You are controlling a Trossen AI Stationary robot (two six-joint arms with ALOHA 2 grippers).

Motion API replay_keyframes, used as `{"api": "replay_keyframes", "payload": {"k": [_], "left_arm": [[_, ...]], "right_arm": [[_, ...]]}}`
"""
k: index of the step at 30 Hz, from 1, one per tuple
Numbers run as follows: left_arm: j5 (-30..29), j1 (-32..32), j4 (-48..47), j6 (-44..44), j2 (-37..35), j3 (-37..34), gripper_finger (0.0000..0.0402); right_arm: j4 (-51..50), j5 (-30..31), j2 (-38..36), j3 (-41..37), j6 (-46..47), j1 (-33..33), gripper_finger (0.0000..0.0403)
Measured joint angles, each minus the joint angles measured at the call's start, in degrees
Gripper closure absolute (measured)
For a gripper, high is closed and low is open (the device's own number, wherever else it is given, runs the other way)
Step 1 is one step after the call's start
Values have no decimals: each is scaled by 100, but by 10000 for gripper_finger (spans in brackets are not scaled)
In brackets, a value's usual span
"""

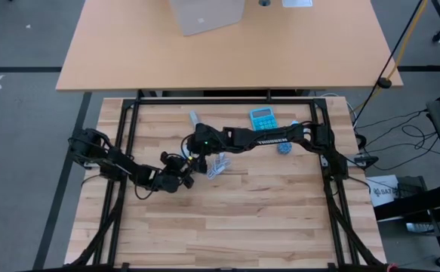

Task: Screw lightbulb
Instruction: Insert the white lightbulb into the desk lamp

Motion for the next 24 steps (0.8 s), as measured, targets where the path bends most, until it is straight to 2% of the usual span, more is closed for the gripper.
{"api": "replay_keyframes", "payload": {"k": [6,11,18,24], "left_arm": [[-41,6,1,5,0,0,209],[-32,2,-17,6,0,0,209],[-19,2,-17,16,0,0,209],[-1,2,-18,43,0,0,209]], "right_arm": [[-167,-189,69,-39,-166,36,87],[-76,-154,16,-11,-422,47,73],[-126,-138,24,-11,-556,66,74],[-163,-121,22,-9,-701,51,91]]}}
